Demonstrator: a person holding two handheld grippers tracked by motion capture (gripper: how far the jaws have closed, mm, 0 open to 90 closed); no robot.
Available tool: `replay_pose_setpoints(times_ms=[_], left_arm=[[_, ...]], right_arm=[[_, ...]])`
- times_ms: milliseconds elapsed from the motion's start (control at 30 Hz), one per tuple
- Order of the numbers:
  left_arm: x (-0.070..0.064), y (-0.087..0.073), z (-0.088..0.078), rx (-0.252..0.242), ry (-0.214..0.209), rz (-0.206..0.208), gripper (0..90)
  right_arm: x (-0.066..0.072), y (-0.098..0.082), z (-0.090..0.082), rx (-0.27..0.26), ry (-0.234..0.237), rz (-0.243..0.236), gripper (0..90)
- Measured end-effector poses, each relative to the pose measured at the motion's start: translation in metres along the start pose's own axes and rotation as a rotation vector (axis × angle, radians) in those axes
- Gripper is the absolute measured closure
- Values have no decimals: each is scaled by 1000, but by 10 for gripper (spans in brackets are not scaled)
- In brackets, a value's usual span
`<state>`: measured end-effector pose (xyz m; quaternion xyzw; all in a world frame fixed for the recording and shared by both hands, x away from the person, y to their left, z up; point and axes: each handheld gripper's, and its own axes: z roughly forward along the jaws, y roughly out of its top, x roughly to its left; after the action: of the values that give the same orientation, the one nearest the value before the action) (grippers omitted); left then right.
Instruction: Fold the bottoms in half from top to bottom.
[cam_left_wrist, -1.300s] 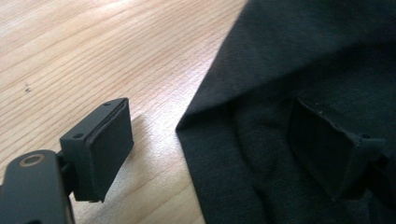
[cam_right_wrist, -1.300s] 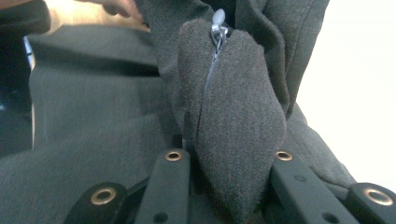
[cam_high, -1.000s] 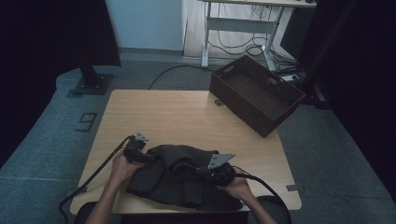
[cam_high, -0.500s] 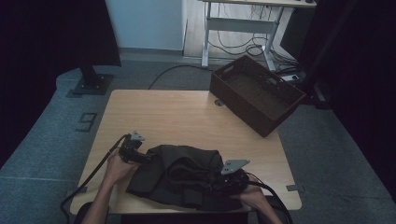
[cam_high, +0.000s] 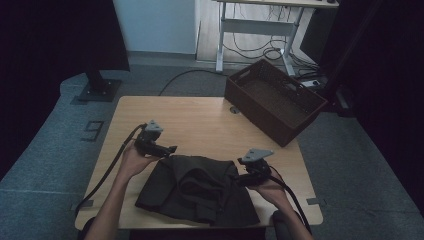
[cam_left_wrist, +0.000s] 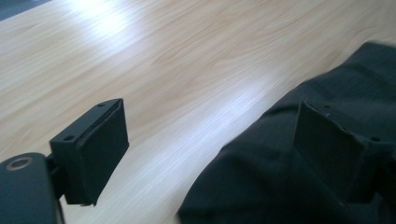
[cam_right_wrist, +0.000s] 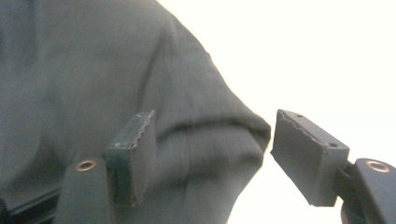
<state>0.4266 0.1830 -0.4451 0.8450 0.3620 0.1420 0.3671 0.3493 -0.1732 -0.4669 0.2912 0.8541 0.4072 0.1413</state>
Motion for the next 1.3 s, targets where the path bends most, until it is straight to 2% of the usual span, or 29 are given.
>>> replay_pose_setpoints(times_ms=[100, 167, 200, 267, 367, 500, 600, 667, 833, 900, 967, 1100, 1167, 1300], left_arm=[[-10, 13, 13, 17, -47, 34, 97], [-22, 15, 19, 36, -89, 71, 97], [-28, 14, 21, 48, -115, 93, 97], [-41, 7, 22, 80, -155, 136, 90], [-57, -11, 17, 104, -178, 194, 90], [-68, -38, 10, 124, -173, 223, 91], [-69, -56, 6, 126, -144, 221, 89], [-70, -65, 4, 120, -131, 210, 89], [-75, -81, 5, 111, -96, 200, 89], [-78, -88, 6, 113, -79, 200, 89], [-78, -93, 8, 112, -80, 188, 90], [-72, -100, 15, 105, -102, 134, 88], [-70, -99, 20, 101, -104, 115, 85], [-67, -90, 31, 94, -63, 91, 77]], right_arm=[[-2, 10, 17, -14, -9, 58, 276], [-2, 13, 28, -12, -5, 97, 269], [0, 13, 33, -5, 4, 102, 268], [5, 11, 40, 19, 5, 92, 261], [15, 4, 44, 53, 17, 65, 254], [31, -4, 46, 86, 2, 11, 241], [39, -11, 45, 97, -27, -14, 238], [42, -16, 44, 96, -40, -6, 239], [49, -29, 42, 113, -97, -18, 241], [51, -33, 44, 113, -107, -10, 241], [50, -36, 48, 121, -113, -20, 240], [40, -38, 56, 119, -102, -21, 246], [33, -37, 59, 106, -111, -28, 265], [11, -34, 69, 74, -125, -16, 269]])
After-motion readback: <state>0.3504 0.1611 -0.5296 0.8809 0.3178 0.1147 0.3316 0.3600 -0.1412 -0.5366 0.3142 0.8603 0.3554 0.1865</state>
